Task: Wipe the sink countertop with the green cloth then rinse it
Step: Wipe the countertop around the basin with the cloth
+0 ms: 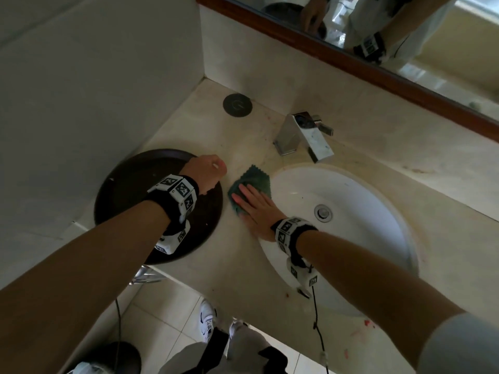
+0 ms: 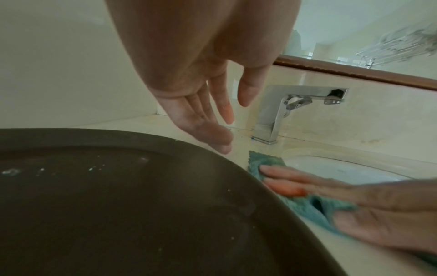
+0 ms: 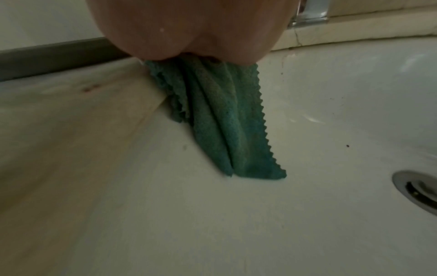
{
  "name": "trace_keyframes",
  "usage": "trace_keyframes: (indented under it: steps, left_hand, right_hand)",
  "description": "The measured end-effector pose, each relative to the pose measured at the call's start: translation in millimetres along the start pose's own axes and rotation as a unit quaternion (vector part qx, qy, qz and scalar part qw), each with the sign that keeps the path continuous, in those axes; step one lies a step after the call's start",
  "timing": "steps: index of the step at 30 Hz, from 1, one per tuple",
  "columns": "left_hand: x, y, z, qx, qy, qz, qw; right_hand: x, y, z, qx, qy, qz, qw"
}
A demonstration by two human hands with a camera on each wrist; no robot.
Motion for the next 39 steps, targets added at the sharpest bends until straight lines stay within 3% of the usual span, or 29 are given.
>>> trace_keyframes:
  steps: [6, 16, 29, 39]
  left_hand:
    - [2, -8, -13, 0.03, -0.022, 0.024, 0.999]
    - [-1, -6, -8, 0.044, -0.025, 0.057, 0.997]
    - [-4, 37, -15, 0.007, -0.056, 0.046, 0.997]
    - [-17, 73, -30, -0.028, -0.07, 0.005, 0.997]
  right_hand:
    - [15, -40, 34, -0.011, 0.05, 0.025, 0.998]
    - [29, -67, 49, -0.024, 0.012, 0.029, 0.999]
    - [-1, -21, -12, -0.027, -0.012, 0.018, 0.999]
    - [-31, 37, -46, -0.051, -0.016, -0.031, 0.998]
Point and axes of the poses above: each hand's wrist, its own y-axis away from the middle knuckle, its own x-axis out of the back of the hand, z = x × y, the point moved 6 cm from there along -y, towards the middle knuckle, and after that the axes turned 3 degrees about z, right-handed, at the moved point
